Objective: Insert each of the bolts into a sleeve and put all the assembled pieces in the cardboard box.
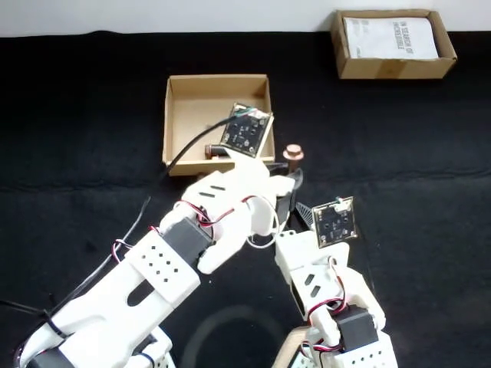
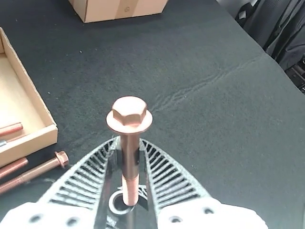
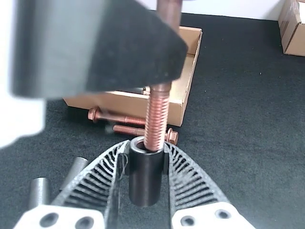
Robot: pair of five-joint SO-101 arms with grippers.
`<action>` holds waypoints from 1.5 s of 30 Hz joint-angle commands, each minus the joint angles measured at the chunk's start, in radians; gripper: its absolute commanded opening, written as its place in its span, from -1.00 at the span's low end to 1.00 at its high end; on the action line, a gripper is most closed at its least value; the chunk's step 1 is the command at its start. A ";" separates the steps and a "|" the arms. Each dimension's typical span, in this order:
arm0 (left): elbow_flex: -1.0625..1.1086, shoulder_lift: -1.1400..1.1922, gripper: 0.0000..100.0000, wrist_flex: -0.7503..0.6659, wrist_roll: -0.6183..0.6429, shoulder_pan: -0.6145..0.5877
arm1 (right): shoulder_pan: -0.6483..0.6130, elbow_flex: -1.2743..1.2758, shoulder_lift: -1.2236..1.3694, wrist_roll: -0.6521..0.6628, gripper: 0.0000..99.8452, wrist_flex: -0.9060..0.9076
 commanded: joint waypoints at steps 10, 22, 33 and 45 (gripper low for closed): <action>-0.005 -0.002 -0.98 -0.023 -0.006 0.018 | 0.010 -0.015 -0.002 0.006 -0.98 0.001; -0.010 -0.008 -0.98 -0.029 -0.057 -0.015 | 0.010 -0.018 -0.002 0.008 -0.98 0.005; 0.041 -0.007 -0.98 -0.029 -0.055 0.002 | 0.015 -0.018 -0.002 0.008 -0.98 0.005; 0.082 -0.008 -0.98 -0.006 -0.063 0.031 | 0.015 -0.019 -0.002 0.008 -0.98 0.005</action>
